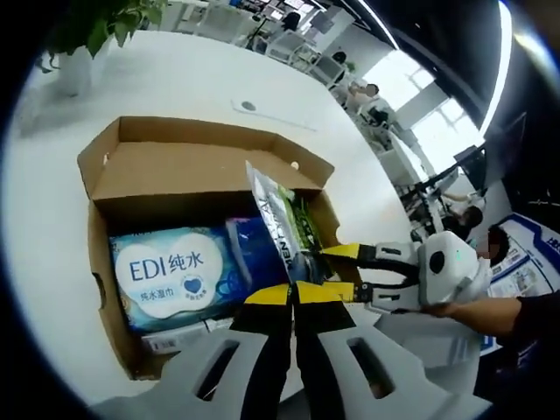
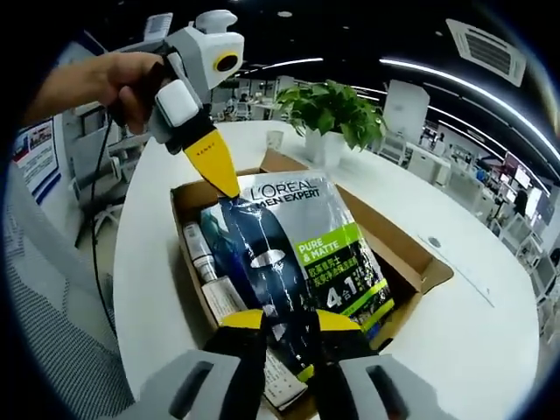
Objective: Operate the shoe box by opening the lid, removing the specified soft item, and placing it in the target area until the item is outside and the box remains undamaged.
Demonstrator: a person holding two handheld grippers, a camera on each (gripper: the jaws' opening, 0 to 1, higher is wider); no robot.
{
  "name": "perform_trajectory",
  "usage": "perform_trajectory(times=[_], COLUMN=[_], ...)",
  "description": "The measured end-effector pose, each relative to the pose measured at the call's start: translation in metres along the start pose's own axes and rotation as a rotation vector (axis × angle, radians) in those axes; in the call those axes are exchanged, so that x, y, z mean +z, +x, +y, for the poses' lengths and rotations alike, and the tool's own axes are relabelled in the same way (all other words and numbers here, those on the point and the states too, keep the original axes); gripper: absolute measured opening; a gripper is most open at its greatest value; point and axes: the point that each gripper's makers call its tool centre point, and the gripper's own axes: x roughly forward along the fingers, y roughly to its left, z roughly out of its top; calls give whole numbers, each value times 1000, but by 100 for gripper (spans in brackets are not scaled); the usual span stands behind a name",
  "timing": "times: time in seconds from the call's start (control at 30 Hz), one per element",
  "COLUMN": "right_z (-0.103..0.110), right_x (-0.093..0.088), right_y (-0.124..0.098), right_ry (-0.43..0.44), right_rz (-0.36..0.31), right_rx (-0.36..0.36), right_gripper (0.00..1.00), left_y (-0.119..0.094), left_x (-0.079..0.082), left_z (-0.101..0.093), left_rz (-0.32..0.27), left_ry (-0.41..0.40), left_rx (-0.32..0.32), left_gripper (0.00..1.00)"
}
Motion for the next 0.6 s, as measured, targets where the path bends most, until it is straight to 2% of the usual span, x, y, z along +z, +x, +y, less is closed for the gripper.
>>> perform_trajectory(times=[0.07, 0.27, 0.6], right_z=[0, 0, 1], right_x=[2, 8, 25], right_y=[-2, -7, -17], right_ry=[-2, 10, -28], right_rz=[-8, -23, -57], right_rx=[-4, -6, -7], right_gripper=[6, 0, 0], left_y=[0, -3, -18], left_x=[-2, -2, 4], left_z=[2, 2, -2], left_rz=[11, 15, -30], left_ry=[25, 65, 90], left_rx=[19, 31, 28], left_gripper=[0, 0, 0])
